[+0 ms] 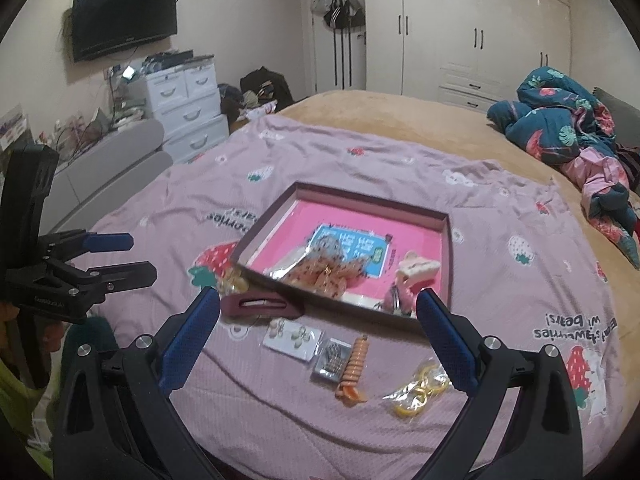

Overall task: Organize jewelry
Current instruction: 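Withdraw both grippers from the tray and hover over the remaining accessories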

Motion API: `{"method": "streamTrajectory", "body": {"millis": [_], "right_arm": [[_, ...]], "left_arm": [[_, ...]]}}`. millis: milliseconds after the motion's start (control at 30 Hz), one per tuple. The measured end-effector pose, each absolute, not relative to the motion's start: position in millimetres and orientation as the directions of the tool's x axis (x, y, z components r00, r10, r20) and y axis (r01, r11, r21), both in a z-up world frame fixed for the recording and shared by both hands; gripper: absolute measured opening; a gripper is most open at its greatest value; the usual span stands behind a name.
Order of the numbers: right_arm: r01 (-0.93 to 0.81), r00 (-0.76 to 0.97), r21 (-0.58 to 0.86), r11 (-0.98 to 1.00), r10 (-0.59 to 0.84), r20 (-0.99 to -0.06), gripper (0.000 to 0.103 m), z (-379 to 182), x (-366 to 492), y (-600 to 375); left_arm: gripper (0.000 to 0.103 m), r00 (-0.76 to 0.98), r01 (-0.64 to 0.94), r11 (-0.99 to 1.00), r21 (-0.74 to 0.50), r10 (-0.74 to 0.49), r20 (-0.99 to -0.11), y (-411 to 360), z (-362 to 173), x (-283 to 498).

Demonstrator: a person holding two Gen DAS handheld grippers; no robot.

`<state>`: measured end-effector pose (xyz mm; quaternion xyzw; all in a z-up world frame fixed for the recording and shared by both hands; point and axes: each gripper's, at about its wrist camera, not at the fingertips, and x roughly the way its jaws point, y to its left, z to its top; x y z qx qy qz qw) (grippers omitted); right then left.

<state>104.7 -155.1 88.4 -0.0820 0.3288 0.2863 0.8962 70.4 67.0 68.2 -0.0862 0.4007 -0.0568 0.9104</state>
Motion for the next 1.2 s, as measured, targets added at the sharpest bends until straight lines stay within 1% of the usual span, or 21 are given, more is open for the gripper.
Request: {"method": "streamTrajectory", "body": {"millis": [167, 400, 733, 767, 833, 900, 933, 967, 1033, 1100, 1133, 1200], "right_arm": [[-0.584, 0.590, 0.023, 0.811, 0.444, -0.674, 0.098, 67, 103, -149], [-0.598, 0.579, -0.034, 0.801, 0.402, -0.709, 0.098, 43, 99, -143], [-0.586, 0.518, 0.012, 0.810, 0.386, -0.763, 0.097, 12, 105, -152], [-0.584, 0.513, 0.018, 0.812, 0.386, -0.767, 0.097, 9, 106, -153], [-0.581, 0.499, 0.035, 0.813, 0.389, -0.774, 0.097, 5, 107, -153], [-0.580, 0.485, 0.051, 0.813, 0.395, -0.781, 0.092, 1, 109, -154], [-0.581, 0.474, 0.058, 0.812, 0.396, -0.786, 0.086, -1, 110, -153], [-0.581, 0.465, 0.065, 0.811, 0.396, -0.792, 0.082, -3, 111, -153], [-0.578, 0.449, 0.080, 0.812, 0.399, -0.800, 0.081, -7, 112, -152], [-0.572, 0.441, 0.089, 0.816, 0.397, -0.805, 0.079, -10, 115, -152], [-0.569, 0.436, 0.095, 0.817, 0.398, -0.807, 0.076, -12, 116, -152], [-0.566, 0.422, 0.111, 0.817, 0.402, -0.813, 0.075, -15, 119, -152]], "left_arm": [[0.093, 0.637, 0.010, 0.986, -0.169, -0.137, -0.759, 66, 47, 67], [0.093, 0.596, -0.002, 0.985, -0.174, -0.139, -0.791, 67, 27, 68], [0.093, 0.564, 0.011, 0.986, -0.168, -0.144, -0.813, 58, 7, 78], [0.092, 0.562, 0.011, 0.986, -0.165, -0.143, -0.815, 57, 6, 80], [0.085, 0.555, 0.017, 0.987, -0.160, -0.143, -0.820, 56, 3, 83], [0.080, 0.547, 0.020, 0.988, -0.154, -0.139, -0.826, 55, -1, 88], [0.077, 0.543, 0.022, 0.988, -0.152, -0.139, -0.828, 54, -3, 89], [0.076, 0.538, 0.026, 0.988, -0.150, -0.140, -0.831, 54, -5, 91], [0.069, 0.523, 0.035, 0.990, -0.139, -0.137, -0.841, 53, -8, 97], [0.064, 0.518, 0.048, 0.991, -0.128, -0.134, -0.845, 51, -10, 101], [0.062, 0.516, 0.052, 0.991, -0.125, -0.133, -0.846, 50, -11, 103], [0.059, 0.513, 0.062, 0.991, -0.115, -0.130, -0.848, 48, -13, 109]]}}
